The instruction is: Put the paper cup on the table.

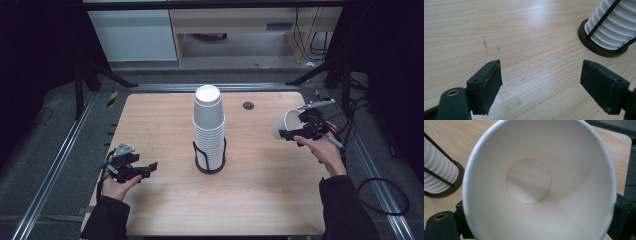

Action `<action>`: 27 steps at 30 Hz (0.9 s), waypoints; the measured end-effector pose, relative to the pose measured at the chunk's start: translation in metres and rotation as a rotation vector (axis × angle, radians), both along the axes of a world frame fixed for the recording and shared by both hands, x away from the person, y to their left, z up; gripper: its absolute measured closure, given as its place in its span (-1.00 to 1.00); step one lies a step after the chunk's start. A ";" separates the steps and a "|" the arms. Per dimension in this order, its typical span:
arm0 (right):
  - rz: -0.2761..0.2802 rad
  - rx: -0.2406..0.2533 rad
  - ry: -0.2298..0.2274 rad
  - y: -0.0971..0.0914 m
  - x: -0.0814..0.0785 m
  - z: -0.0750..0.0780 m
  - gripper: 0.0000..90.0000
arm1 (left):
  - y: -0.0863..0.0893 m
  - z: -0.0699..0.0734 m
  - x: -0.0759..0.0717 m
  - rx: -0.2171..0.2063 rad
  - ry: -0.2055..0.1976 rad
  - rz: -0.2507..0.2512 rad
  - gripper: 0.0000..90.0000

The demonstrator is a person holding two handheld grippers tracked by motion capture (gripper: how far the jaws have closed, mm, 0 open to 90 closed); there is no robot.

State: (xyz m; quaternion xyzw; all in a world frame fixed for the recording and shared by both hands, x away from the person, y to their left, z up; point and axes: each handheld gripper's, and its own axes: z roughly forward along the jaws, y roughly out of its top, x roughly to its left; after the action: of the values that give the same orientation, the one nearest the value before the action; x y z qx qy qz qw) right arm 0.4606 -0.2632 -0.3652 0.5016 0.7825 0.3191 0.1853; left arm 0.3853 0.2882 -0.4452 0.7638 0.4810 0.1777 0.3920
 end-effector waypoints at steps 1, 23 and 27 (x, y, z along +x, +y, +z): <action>0.000 0.000 0.000 0.000 0.000 0.000 -0.76 | 0.000 0.001 -0.001 -0.001 -0.004 0.000 -0.63; -0.056 -0.115 0.135 -0.005 0.006 -0.028 -0.77 | 0.002 0.011 -0.006 0.000 -0.033 0.001 -0.63; -0.045 -0.163 0.163 -0.003 0.007 -0.034 -0.77 | 0.003 0.011 -0.005 0.002 -0.032 0.000 -0.63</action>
State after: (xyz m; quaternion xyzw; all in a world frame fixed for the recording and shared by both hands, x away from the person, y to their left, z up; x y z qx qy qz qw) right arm 0.4675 -0.2666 -0.3995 0.5265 0.8068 0.2084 0.1683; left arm 0.3800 0.2908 -0.4338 0.7611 0.4746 0.1905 0.3990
